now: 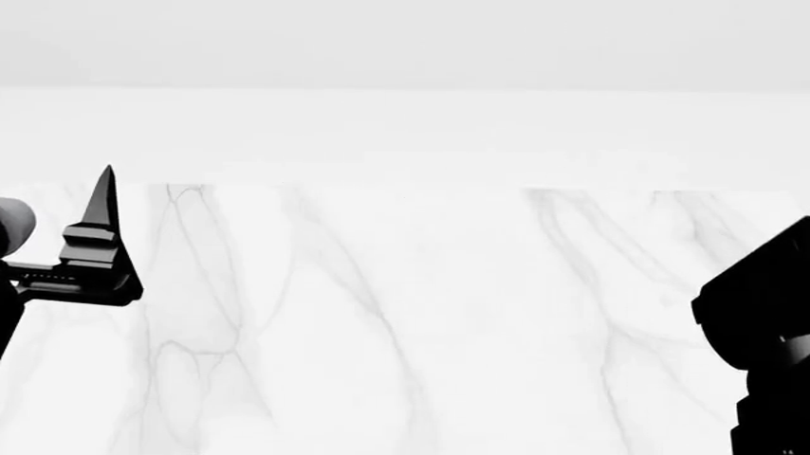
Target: Pick up the book on the left and place it on top of the shelf.
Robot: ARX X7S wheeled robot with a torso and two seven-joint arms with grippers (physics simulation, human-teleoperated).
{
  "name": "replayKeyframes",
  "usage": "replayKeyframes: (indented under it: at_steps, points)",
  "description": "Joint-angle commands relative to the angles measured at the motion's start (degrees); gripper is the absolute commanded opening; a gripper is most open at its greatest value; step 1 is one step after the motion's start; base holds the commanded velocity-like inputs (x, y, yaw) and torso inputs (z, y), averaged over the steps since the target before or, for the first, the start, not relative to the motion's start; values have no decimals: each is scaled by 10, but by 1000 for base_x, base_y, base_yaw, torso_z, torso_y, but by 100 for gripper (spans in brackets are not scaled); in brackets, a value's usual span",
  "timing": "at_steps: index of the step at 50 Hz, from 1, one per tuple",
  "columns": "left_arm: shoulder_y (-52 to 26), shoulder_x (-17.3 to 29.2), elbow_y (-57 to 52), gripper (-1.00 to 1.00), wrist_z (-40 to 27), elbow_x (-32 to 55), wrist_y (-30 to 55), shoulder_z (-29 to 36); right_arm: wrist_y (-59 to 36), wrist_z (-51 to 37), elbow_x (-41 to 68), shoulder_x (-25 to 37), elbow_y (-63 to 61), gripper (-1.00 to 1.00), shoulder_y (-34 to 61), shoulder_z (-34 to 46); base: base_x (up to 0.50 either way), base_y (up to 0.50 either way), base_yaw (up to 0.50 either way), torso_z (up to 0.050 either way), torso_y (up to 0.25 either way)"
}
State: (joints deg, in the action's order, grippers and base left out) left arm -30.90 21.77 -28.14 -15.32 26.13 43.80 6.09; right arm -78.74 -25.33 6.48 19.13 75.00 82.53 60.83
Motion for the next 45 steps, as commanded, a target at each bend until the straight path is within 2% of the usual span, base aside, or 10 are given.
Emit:
replayKeyframes:
  at_steps: [1,22,23,45]
  points:
    - [3,2,0,100,-1,2,-2,-1,-11,-33,-63,2,0,-100,-4,47,0,0,0,0,0]
    - [1,4,1,100,-4,3,-2,3,5,-23,-65,2,0,-100,-14,37,0,0,0,0,1]
    - [2,4,1,100,-5,3,-2,3,6,-13,-66,2,0,100,-16,46,0,0,0,0,0]
    - [3,5,4,100,-7,5,-6,7,42,-21,-64,-3,0,100,-14,52,0,0,0,0,0]
